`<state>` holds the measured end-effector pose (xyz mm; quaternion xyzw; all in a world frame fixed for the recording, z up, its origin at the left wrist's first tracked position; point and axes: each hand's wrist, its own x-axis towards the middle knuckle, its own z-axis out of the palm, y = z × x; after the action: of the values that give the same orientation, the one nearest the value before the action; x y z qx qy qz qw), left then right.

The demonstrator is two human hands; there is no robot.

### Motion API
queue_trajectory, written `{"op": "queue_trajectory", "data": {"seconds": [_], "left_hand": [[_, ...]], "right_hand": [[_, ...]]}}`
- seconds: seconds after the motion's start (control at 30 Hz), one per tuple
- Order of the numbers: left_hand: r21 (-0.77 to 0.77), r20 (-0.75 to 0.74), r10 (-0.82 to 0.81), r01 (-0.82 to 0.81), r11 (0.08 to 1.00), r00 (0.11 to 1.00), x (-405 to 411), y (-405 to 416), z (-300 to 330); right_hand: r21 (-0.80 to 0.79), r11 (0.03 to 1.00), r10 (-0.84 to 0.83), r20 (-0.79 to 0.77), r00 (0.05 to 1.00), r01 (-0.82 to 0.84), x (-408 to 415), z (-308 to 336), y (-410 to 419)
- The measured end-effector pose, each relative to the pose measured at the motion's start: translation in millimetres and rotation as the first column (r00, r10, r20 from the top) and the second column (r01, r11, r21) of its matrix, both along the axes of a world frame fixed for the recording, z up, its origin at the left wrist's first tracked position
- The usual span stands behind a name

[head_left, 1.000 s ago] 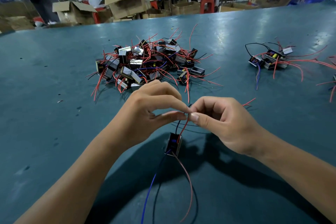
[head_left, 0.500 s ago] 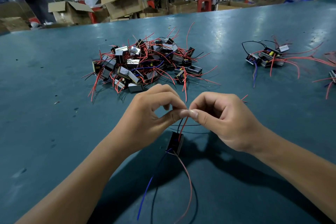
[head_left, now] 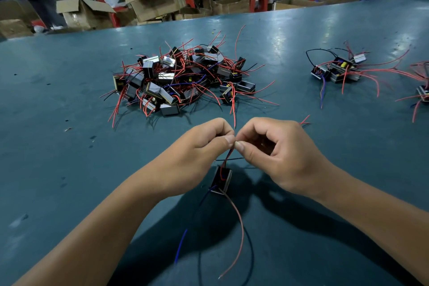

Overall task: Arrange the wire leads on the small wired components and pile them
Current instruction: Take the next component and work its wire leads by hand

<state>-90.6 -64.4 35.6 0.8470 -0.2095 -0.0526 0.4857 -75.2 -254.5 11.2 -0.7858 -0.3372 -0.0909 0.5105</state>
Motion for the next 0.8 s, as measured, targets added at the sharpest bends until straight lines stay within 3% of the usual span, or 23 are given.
{"op": "queue_trajectory", "data": {"seconds": [0.2, 0.47, 0.6, 0.7, 0.8], "left_hand": [[-0.147, -0.228, 0.107, -0.143, 0.979, 0.968, -5, -6, 1], [-0.174, -0.387, 0.147, -0.229, 0.958, 0.91, -3, -5, -2], [-0.176, -0.261, 0.13, -0.179, 0.968, 0.957, 4, 0, -1], [-0.093, 0.023, 0.13, -0.127, 0.987, 0.991, 10, 15, 1], [0.025, 0.326, 0.046, -0.057, 0.998, 0.944, 12, 27, 4]], "right_hand": [[-0.063, 0.992, -0.102, 0.136, 0.985, 0.111, -3, 0, 5], [-0.163, 0.972, -0.119, 0.269, 0.956, 0.167, -7, 0, 8], [-0.068, 0.99, -0.113, 0.167, 0.98, 0.126, -4, 0, 5], [-0.028, 0.994, -0.103, 0.126, 0.987, 0.108, -2, -1, 3], [-0.011, 0.996, -0.092, 0.107, 0.99, 0.093, -2, -1, 3]]}}
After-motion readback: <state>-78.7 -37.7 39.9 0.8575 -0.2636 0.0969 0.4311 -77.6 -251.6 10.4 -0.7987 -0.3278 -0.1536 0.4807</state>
